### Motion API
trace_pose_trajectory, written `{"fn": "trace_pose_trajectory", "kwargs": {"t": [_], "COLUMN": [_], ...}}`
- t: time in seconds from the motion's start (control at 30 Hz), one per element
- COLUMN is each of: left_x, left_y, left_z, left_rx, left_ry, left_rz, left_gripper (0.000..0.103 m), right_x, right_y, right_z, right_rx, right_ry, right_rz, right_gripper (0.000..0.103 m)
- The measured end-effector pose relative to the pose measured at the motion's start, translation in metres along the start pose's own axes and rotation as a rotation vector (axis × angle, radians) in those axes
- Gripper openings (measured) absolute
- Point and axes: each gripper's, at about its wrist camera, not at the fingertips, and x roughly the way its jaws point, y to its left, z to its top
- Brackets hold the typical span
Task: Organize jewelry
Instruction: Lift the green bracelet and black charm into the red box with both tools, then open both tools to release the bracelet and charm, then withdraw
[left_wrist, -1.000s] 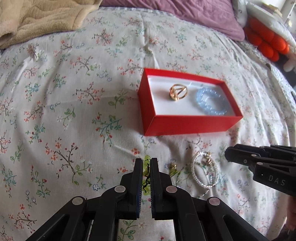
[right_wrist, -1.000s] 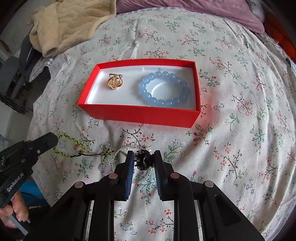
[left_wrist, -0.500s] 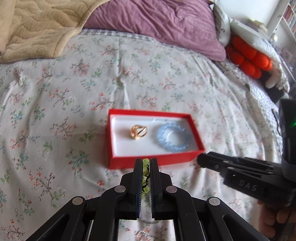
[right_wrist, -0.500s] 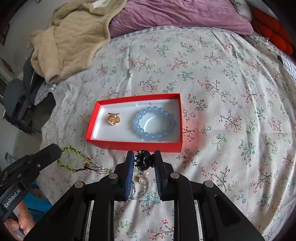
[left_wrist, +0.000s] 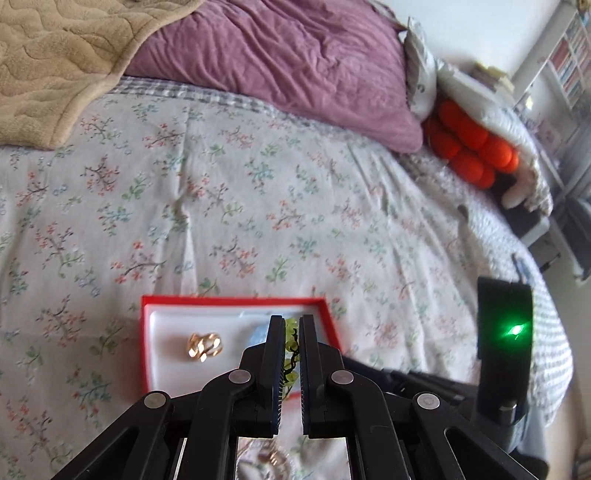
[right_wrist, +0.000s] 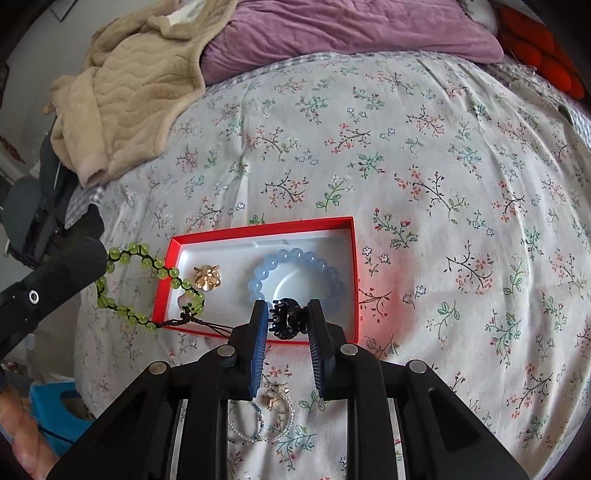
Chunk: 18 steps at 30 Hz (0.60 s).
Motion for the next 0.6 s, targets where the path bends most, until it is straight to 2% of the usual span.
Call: {"fn": "trace_pose_trajectory", "kwargs": {"t": [0.1,0.23,0.33,0.6], "left_x": [0.012,0.037,0.044,0.054], "left_y": [0.014,0.041,0.057,0.075], "left_z": [0.004,-0.004,-0.008,-0.013], "left_rx": [-0.031,-0.080,-0.110,-0.113], "left_ry": [-0.016,0.050,0.065,0.074], "left_rz": [0.005,0.063,0.093,0.166], "left_gripper": [0.002,0.002,0.002,0.002], "right_x": [0.005,0.015,0.019,0.028], "right_y": [-0.005,-0.008,-0.006,0.006], "right_z": [0.004,0.007,0.008,0.008], "right_rx": [0.014,0.026,0.015,-0.024], "right_ry": [-0.010,0.005,0.020,0.029], "right_rz": [0.000,-0.003,-0.003,-0.003], "right_gripper": [0.023,0.023,0.023,0.023]}}
